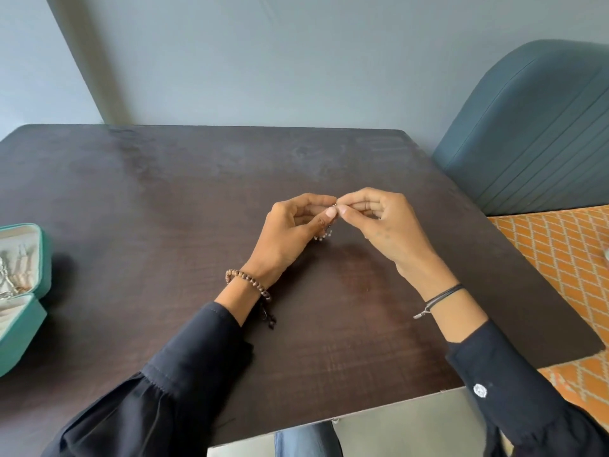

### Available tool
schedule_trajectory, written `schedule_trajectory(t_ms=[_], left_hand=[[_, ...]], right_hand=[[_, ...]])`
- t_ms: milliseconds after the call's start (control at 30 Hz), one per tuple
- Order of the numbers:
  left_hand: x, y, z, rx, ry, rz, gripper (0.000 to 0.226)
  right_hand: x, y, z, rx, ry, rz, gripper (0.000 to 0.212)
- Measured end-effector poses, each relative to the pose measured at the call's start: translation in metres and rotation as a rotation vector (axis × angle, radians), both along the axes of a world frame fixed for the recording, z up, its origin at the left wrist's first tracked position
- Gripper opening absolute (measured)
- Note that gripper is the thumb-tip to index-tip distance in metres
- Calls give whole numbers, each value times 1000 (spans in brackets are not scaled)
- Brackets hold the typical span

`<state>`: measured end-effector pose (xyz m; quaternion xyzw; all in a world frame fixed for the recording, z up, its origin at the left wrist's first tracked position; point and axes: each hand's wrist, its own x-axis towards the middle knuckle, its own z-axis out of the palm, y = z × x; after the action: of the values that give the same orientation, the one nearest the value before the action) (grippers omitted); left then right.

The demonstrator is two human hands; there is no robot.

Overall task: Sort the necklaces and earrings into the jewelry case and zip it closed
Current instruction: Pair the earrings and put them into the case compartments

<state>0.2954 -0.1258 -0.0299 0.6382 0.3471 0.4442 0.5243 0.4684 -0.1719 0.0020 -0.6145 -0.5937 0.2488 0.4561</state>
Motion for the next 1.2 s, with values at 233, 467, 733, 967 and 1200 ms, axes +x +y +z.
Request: schedule_trajectory(t_ms=[233, 467, 733, 967, 1200], left_hand=[[-7, 11, 3, -117, -84, 71, 19], [-8, 16, 3, -214, -185, 82, 17], [-7, 15, 6, -232, -186, 94, 19], [-7, 14, 7, -230, -168, 89, 18], [-9, 12, 9, -240, -192, 90, 16]], right_hand=[[4, 25, 6, -49, 49, 49, 10], [40, 54, 4, -12, -299, -227, 8], [45, 65, -3, -107, -529, -257, 11], [43, 63, -10, -71, -572, -238, 8], [41, 65, -19, -24, -501, -220, 12]])
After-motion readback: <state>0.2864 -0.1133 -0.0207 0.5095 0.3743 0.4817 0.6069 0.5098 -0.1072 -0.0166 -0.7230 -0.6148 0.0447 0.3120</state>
